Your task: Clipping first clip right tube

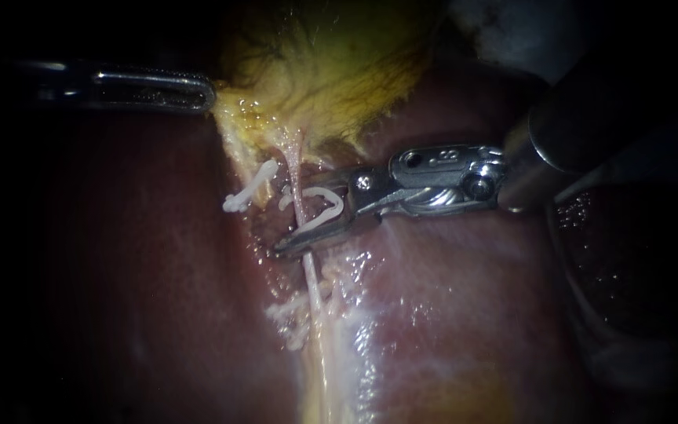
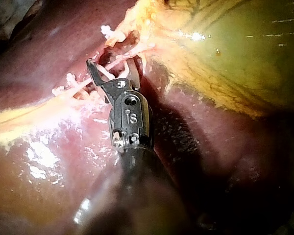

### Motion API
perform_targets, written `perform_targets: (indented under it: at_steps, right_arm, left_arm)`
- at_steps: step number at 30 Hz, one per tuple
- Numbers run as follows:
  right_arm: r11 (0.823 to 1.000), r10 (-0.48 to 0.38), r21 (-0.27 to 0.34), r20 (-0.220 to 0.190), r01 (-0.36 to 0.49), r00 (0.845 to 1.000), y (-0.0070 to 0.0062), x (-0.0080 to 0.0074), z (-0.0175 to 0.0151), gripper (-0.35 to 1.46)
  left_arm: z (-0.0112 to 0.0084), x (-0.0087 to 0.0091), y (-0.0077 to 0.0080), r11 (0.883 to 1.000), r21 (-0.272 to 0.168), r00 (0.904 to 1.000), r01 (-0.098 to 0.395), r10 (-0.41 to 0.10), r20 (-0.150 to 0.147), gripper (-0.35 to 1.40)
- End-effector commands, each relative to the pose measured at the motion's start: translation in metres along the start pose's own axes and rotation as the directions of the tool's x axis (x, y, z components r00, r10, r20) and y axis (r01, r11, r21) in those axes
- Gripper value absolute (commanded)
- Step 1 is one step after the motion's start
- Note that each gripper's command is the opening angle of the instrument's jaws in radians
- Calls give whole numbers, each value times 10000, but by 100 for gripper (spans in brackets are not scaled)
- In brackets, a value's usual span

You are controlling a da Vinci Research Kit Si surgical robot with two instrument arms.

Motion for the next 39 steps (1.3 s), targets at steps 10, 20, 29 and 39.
perform_targets:
  at_steps: [10, 20, 29, 39]
  right_arm:
    - [9822, 1454, 1342, -1023, -1311, 9841, 0, 0, 1, 47]
    - [9025, 3216, 3473, -1506, -2545, 9348, -2, -16, 13, 49]
    - [8192, 4224, 4689, -1041, -3301, 9004, -24, -42, 26, 49]
    - [7292, 4938, 5572, -266, -3972, 8692, -57, -54, 35, 49]
  left_arm:
    - [1, 0, 0, 10000, -3, 10000, 1, -1, 1, -35]
    - [1, 0, 0, 10000, -10, 10000, -1, 1, 4, -35]
    - [1, 0, 0, 10000, -10, 10000, -2, 2, 4, -35]
    - [1, 0, -1, 10000, -11, 10000, -2, 2, 4, -35]
